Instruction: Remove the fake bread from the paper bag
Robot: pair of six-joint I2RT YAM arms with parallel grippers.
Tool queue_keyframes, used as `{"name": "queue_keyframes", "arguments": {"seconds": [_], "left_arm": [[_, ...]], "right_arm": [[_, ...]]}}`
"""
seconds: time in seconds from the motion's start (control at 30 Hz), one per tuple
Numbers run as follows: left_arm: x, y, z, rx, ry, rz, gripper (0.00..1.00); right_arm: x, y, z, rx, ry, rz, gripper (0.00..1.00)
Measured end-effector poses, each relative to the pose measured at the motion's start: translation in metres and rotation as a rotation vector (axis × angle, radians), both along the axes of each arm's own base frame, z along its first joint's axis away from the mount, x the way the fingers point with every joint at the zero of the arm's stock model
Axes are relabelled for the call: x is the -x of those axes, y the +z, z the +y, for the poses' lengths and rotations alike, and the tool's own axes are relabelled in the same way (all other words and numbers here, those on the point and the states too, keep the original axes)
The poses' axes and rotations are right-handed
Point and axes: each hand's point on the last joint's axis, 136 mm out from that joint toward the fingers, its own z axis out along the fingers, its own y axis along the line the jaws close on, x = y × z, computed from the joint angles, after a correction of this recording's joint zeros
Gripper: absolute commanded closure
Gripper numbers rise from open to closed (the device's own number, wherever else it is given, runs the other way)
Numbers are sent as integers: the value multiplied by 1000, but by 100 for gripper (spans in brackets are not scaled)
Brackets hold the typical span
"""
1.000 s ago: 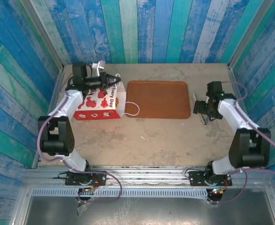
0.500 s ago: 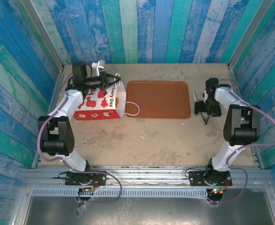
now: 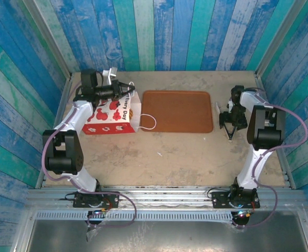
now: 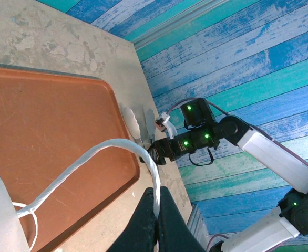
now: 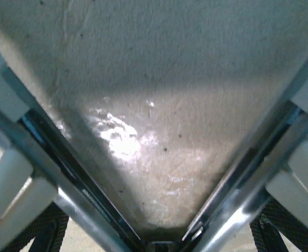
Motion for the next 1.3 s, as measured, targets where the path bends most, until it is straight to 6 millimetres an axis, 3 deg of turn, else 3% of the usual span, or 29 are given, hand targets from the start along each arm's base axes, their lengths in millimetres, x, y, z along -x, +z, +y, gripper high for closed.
{"name": "queue_keyframes", "arguments": {"seconds": [0.77,1.23,1.3], "left_arm": [[-1,1,0,3,6,1,100],[-3,2,1,15,19,23,100],[-3,1,1,14,24,25,100]], "right_arm": [[-6,-3,0,-11,-5,50,24],[-6,1,0,-5,-10,-35,48],[0,6,1,-7,-11,-49,47]]}}
